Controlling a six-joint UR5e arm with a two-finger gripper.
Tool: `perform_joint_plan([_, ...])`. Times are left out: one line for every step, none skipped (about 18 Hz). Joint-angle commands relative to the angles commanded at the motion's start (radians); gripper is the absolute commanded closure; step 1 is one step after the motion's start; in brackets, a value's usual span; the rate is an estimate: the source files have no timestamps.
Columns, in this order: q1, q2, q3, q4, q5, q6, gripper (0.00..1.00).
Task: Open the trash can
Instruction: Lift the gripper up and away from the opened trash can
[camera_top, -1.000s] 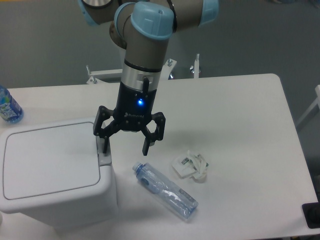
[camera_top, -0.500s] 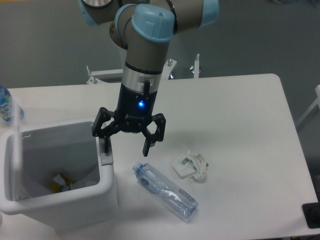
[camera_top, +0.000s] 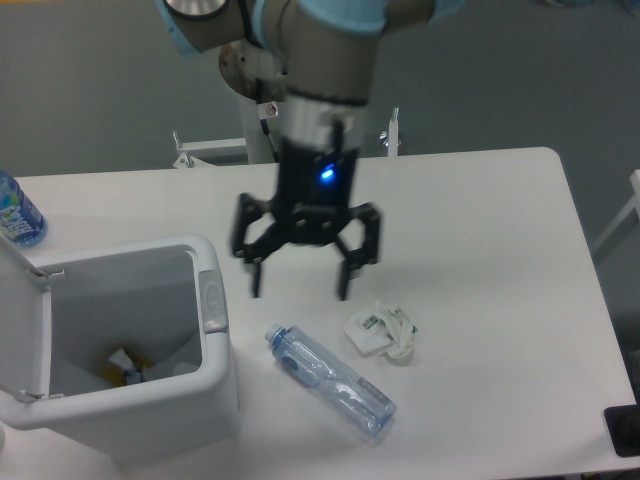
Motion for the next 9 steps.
perform_joint_plan([0.015, 0.009, -0.008, -0.009, 0.086, 0.075, 0.0])
perform_joint_plan([0.029, 0.015, -0.018, -0.015, 0.157, 0.138, 0.0])
perform_joint_plan([0.04, 0.02, -0.029, -0.035, 0.213, 0.18, 0.0])
perform_joint_plan([0.052, 0.032, -0.049, -0.064, 0.267, 0.208, 0.0])
perform_joint_plan([0.078, 0.044, -0.07, -0.102, 0.316, 0.243, 0.0])
perform_joint_plan([0.095, 0.048, -0.086, -0.116, 0.353, 0.302, 0.0])
perform_joint_plan([0.103, 0.049, -0.094, -0.126, 0.383, 0.382, 0.0])
perform_joint_plan([0.106, 0.048, -0.104, -0.132, 0.413, 0.472, 0.0])
perform_joint_plan([0.114, 0.049, -0.115, -0.132, 0.436, 0.535, 0.0])
